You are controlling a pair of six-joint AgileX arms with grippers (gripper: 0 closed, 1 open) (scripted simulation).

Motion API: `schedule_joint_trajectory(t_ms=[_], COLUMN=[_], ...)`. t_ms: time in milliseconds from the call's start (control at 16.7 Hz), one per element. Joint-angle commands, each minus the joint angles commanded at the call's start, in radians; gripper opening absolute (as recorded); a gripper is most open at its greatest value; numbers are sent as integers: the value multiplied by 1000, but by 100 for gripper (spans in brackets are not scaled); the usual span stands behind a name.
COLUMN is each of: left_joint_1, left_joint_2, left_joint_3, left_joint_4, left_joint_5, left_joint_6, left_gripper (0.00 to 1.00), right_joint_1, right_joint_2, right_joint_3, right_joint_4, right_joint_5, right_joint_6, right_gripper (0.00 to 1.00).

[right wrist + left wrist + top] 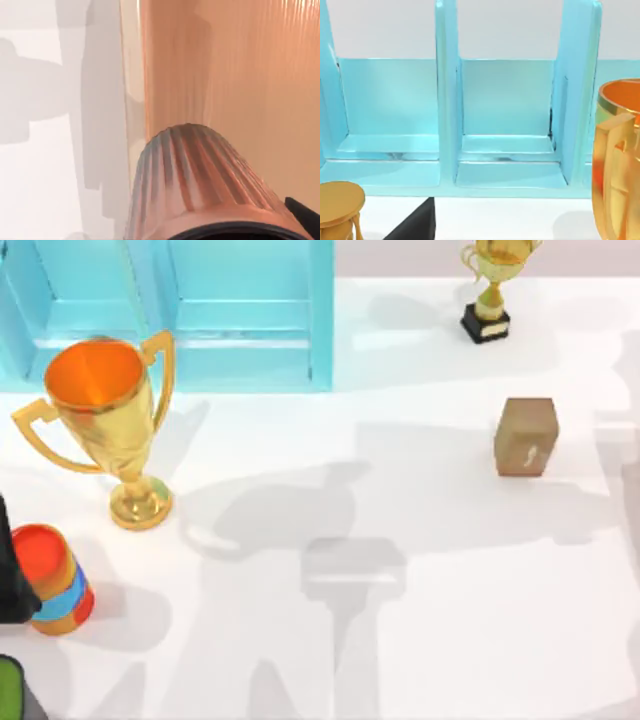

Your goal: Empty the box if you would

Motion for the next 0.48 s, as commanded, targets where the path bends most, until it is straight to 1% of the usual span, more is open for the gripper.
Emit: schedule_joint_trajectory(t_ms=[120,300,480], left_joint_1=[0,0,0], left_joint_2=[0,0,0], left_joint_3=[0,0,0], left_joint_4=[0,0,0], left_joint_5=[0,0,0], left_joint_6=[0,0,0], left_gripper=[100,100,100], right_joint_1=[177,477,706], right_joint_2=[-20,-51,-73], right_joint_3=[-49,-142,-251], right_joint_4=[60,154,234], right_joint_5=[13,36,54], right_joint_6=[168,458,688], right_gripper=[0,0,0])
